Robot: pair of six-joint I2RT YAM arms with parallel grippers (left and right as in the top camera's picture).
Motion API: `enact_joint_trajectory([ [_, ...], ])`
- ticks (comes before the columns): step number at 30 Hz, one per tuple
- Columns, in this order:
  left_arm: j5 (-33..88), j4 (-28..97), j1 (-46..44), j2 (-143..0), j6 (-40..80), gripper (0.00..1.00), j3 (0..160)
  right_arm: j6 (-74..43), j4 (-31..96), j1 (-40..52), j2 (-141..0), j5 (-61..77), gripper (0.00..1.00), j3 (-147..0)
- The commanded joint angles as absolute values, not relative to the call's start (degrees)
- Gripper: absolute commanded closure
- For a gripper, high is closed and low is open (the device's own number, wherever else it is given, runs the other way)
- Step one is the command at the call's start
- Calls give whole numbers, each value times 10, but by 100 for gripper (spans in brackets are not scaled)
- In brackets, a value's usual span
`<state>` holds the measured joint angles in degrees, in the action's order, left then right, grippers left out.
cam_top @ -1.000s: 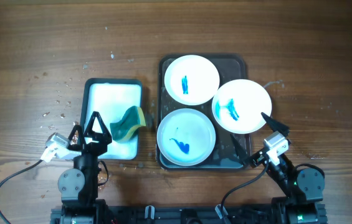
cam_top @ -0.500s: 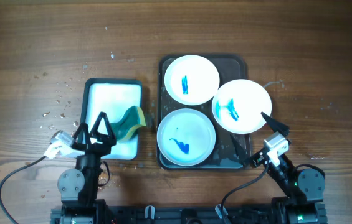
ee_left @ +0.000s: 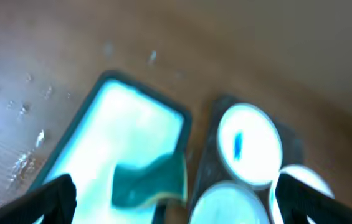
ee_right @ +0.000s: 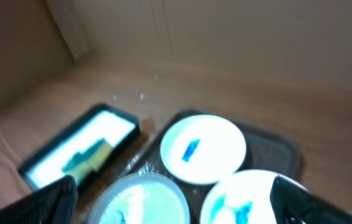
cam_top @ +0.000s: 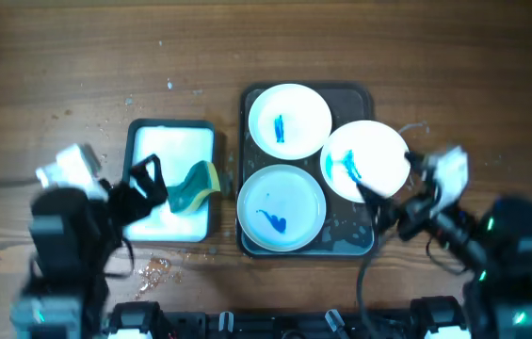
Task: Clean dirty plates on tray and stack at the side
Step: 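Grasp the green sponge in the soapy tray with the left gripper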
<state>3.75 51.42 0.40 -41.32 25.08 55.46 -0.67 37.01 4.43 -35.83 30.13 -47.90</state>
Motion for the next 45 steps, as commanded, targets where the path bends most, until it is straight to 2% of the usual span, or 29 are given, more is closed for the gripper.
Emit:
enact_joint_trajectory([
  [1, 40, 662, 1, -593, 235, 0, 721, -47, 481, 43, -496, 296, 0, -602],
  [5, 75, 733, 1, -715, 231, 0, 773, -61, 515, 43, -595, 403, 0, -618],
  [10, 77, 781, -6, -816, 218, 0, 770, -60, 550, 43, -635, 401, 3, -618],
  [11, 80, 783, -20, -838, 182, 9, 767, -60, 552, 43, -634, 397, 5, -616],
  [13, 49, 770, -48, -872, 180, 18, 760, -60, 556, 43, -634, 397, 9, -615],
  [14, 9, 764, -62, -888, 180, 30, 754, -60, 557, 43, -634, 397, 12, -615],
  [15, -41, 749, -81, -910, 180, 31, 740, -60, 562, 43, -634, 397, 15, -615],
  [17, -44, 716, -102, -940, 179, 24, 716, -60, 573, 43, -634, 386, 20, -614],
  [21, -46, 627, -125, -983, 139, 25, 667, -60, 586, 43, -634, 369, 23, -614],
  [24, -48, 541, -126, -997, 117, 36, 633, -60, 587, 43, -634, 369, 26, -614],
  [27, -39, 459, -129, -1002, 87, 59, 587, -60, 594, 43, -634, 369, 28, -614],
  [28, -37, 449, -129, -1002, 87, 69, 578, -60, 596, 43, -634, 369, 28, -614],
  [29, -35, 446, -129, -1002, 87, 92, 573, -61, 597, 43, -634, 369, 29, -614],
  [30, -43, 458, -129, -1001, 88, 96, 574, -62, 597, 43, -634, 369, 30, -614],
  [35, -71, 561, -110, -945, 125, 96, 621, -61, 596, 43, -634, 369, 30, -614],
  [36, -71, 570, -110, -933, 125, 84, 629, -61, 596, 43, -634, 369, 30, -614],
  [37, -62, 578, -110, -913, 125, 62, 634, -61, 596, 43, -634, 369, 30, -614],
  [38, -47, 580, -110, -899, 125, 51, 634, -61, 596, 43, -634, 369, 30, -614],
  [39, -31, 587, -110, -888, 125, 47, 634, -61, 596, 43, -634, 369, 30, -614],
  [42, -30, 614, -110, -891, 156, 49, 619, -61, 597, 43, -634, 369, 30, -614],
  [45, -81, 609, -110, -892, 239, 48, 573, -60, 596, 43, -634, 369, 30, -614],
])
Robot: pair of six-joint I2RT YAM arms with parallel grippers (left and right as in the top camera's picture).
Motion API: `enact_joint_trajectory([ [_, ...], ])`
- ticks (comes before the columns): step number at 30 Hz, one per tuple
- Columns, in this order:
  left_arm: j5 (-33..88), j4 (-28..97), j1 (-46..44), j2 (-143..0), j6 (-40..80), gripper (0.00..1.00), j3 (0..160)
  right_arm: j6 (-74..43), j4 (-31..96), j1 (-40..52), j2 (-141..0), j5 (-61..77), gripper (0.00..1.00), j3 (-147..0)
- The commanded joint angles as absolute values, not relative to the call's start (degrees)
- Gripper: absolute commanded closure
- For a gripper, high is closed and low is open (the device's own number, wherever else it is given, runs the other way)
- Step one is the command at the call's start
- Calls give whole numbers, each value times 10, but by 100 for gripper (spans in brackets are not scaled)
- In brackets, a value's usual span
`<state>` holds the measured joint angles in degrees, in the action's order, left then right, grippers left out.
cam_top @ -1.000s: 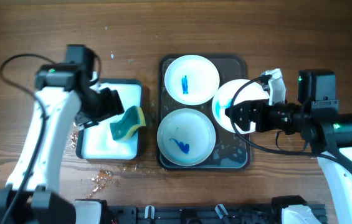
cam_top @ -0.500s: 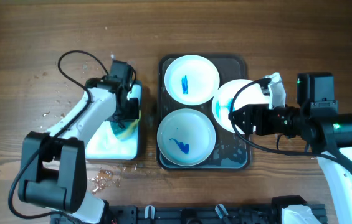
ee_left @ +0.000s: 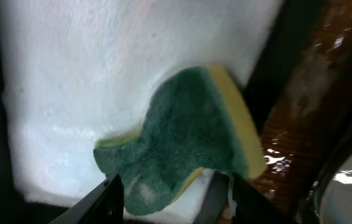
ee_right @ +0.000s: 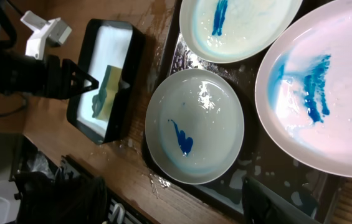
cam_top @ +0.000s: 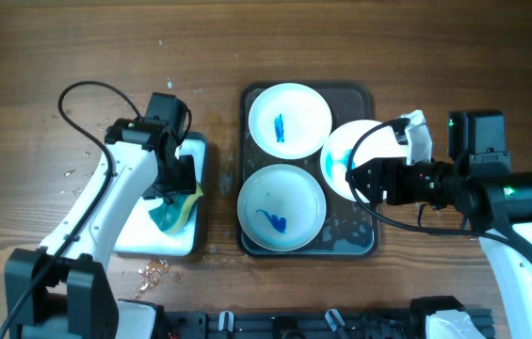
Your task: Clean dirty plates on tray and stack at the side
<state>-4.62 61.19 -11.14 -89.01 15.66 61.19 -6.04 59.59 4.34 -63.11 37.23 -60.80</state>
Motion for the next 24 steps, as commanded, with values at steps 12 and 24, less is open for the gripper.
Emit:
enact_joint_trajectory([
  [12, -23, 352, -111, -893, 258, 96, 440, -60, 592, 43, -634, 354, 30, -614],
  [24, -24, 536, -111, -857, 260, 96, 641, -62, 607, 43, -635, 288, 28, -614],
])
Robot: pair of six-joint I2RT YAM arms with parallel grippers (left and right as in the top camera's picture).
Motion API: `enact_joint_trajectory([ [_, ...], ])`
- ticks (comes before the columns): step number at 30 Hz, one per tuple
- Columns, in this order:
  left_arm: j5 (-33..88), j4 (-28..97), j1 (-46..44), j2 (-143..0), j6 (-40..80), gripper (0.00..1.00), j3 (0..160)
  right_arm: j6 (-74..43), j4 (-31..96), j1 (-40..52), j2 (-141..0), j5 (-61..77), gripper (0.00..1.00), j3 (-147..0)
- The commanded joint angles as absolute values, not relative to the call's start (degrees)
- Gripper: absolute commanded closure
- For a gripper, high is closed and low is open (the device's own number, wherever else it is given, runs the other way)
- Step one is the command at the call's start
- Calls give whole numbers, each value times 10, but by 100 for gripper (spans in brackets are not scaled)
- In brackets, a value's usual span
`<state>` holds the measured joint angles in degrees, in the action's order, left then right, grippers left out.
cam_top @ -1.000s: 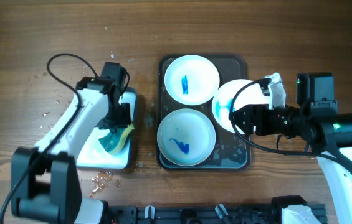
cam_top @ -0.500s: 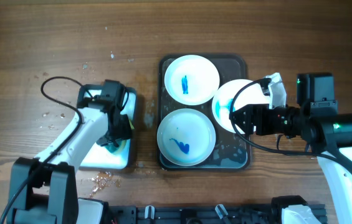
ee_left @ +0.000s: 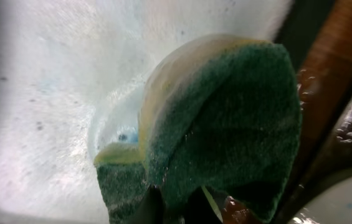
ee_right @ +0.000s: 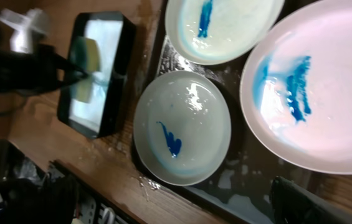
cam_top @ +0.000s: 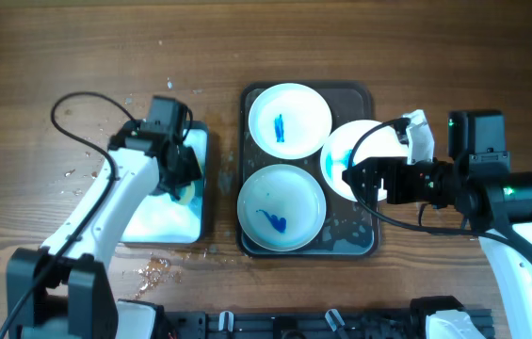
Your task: Clean dirty plates on tray and stack at the side
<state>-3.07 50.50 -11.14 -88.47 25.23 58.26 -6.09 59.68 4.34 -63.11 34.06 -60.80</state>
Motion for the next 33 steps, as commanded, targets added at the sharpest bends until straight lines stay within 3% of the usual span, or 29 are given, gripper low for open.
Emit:
enact_joint_trajectory([
  [1, -24, 552, -111, -848, 260, 96, 660, -62, 620, 43, -638, 273, 52, -613],
  [5, -24, 609, -111, -813, 260, 96, 676, -83, 594, 63, -643, 267, 51, -505],
  [9, -19, 636, -111, -768, 260, 96, 676, -151, 460, 146, -649, 216, 55, -387],
  [17, 70, 655, -111, -739, 258, 96, 676, -199, 311, 278, -805, 54, 56, -378],
  [20, 92, 654, -112, -740, 258, 96, 676, -218, 266, 276, -857, 51, 68, -379],
  [23, 115, 639, -125, -751, 261, 96, 665, -271, 240, 276, -867, 56, 92, -380],
  [24, 129, 621, -133, -758, 270, 96, 655, -294, 240, 276, -866, 56, 96, -382],
  [29, 229, 471, -202, -830, 348, 96, 590, -331, 241, 276, -866, 60, 96, -382],
  [33, 231, 396, -282, -924, 381, 96, 587, -331, 241, 276, -866, 60, 96, -382],
])
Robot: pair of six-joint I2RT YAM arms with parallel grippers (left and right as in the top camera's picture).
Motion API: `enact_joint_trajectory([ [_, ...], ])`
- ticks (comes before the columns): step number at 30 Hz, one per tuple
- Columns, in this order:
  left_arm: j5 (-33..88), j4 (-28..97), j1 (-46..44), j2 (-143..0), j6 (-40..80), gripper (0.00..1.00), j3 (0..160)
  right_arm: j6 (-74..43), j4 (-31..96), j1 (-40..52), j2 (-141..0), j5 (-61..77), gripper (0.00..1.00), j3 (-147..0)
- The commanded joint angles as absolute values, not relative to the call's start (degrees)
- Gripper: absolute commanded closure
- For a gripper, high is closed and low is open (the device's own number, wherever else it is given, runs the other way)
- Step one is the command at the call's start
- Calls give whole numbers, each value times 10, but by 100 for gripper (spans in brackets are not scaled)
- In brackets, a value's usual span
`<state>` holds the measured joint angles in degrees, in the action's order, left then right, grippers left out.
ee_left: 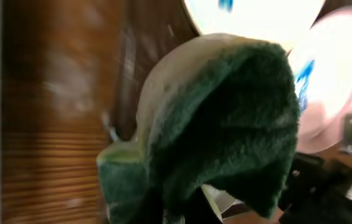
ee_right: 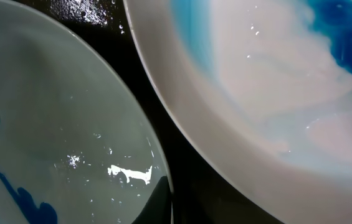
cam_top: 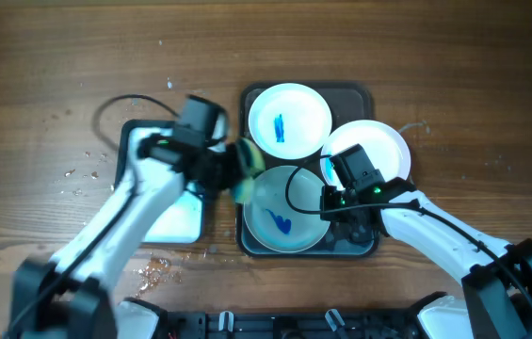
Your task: Clean dirty plates on tray and stack at the side
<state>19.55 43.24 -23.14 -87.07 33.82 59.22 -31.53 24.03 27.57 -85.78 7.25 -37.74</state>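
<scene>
Three white plates smeared with blue lie on the dark tray [cam_top: 367,240]: a far plate [cam_top: 289,118], a right plate [cam_top: 374,151] and a near plate [cam_top: 280,212]. My left gripper [cam_top: 235,169] is shut on the green and yellow sponge [ee_left: 219,112], held over the tray's left edge beside the near plate. My right gripper [ee_right: 169,196] sits at the near plate's [ee_right: 51,124] right rim, one dark finger [ee_right: 154,202] inside the rim and the jaws close together across it. The right plate [ee_right: 275,93] lies just beyond.
A black tray with a white pad [cam_top: 167,221] lies left of the plate tray, partly under my left arm. Water drops [cam_top: 153,268] speckle the wood near the front left. Cables loop over the arms.
My left gripper has carried the sponge from the white pad to the plate tray's left edge. My right gripper has come down from above the plates to the near plate's right rim and closed.
Both arms were first drawn back near the table's front, with the sponge lying on the white pad. Then my left gripper stood open over the sponge, then shut on it. Meanwhile my right gripper hovered open above the plates. Now it grips the near plate's rim, the sponge beside that plate.
</scene>
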Motion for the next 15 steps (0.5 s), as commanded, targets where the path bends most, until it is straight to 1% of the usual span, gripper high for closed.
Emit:
enact_joint_trajectory([
  [1, 231, 378, -300, -949, 391, 96, 587, -331, 241, 276, -866, 60, 96, -382],
  [6, 227, 324, -360, -1060, 488, 96, 587, -331, 241, 276, -866, 60, 95, -382],
  [9, 214, 325, -382, -1100, 499, 96, 587, -332, 241, 276, -866, 60, 96, -382],
  [10, 188, 343, -384, -1105, 499, 96, 587, -331, 240, 276, -866, 60, 96, -382],
  [11, 110, 389, -384, -1105, 497, 96, 587, -332, 241, 276, -866, 60, 96, -382],
  [13, 10, 450, -376, -1098, 495, 96, 589, -331, 241, 276, -866, 61, 96, -382],
  [15, -62, 494, -357, -1091, 479, 96, 589, -332, 241, 276, -866, 60, 96, -382],
])
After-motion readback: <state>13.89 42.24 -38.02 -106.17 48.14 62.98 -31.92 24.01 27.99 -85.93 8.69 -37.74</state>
